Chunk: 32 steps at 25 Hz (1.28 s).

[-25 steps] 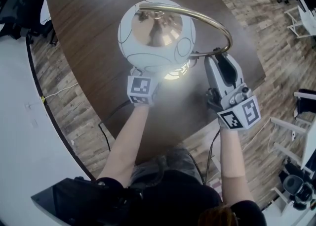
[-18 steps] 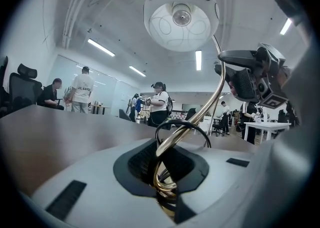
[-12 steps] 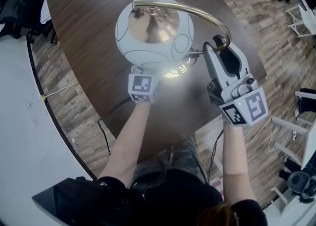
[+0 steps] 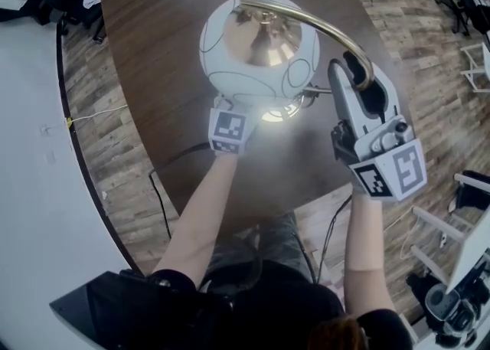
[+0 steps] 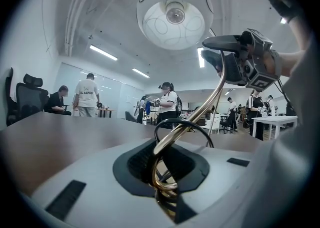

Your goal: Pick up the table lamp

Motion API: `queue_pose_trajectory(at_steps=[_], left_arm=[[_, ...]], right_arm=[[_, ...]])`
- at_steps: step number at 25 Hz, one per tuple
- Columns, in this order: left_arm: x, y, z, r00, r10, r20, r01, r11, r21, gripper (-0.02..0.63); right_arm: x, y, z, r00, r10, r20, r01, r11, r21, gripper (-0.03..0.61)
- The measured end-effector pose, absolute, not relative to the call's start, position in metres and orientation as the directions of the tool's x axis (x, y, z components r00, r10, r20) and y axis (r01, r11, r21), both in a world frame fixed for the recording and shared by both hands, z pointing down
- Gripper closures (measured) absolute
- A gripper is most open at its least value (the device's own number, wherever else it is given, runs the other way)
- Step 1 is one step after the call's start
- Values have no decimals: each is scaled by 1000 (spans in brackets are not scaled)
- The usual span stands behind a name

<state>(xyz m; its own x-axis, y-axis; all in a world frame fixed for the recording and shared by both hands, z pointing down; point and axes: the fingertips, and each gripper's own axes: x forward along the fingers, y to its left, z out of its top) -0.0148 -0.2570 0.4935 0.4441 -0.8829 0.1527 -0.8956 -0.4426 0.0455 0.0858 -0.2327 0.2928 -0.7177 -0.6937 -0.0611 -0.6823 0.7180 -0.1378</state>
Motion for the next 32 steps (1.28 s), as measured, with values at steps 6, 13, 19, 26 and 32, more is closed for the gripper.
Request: queue_pose_trajectory(at_steps=[6, 13, 19, 26, 32], left_arm=[[-17, -257, 500, 424, -889, 173, -905, -423, 48, 557], [-17, -258, 501, 413, -893, 180, -910, -414, 36, 554], [-16, -259, 500, 409, -894, 183, -911, -412, 28, 552], [-17, -259, 495, 409, -896, 173, -913, -401, 80, 566], [-20, -260, 493, 403, -901, 162, -913, -384, 136, 577]], right_arm=[[79, -234, 284, -758, -650, -58, -645, 759, -84, 496], [70, -230, 269, -785, -615, -74, -614, 789, -35, 554], [67, -225, 258, -804, -585, -105, -583, 811, -52, 574], [62, -220, 244, -833, -542, -112, -543, 839, -27, 575], [60, -217, 237, -850, -510, -135, -509, 860, -47, 577]])
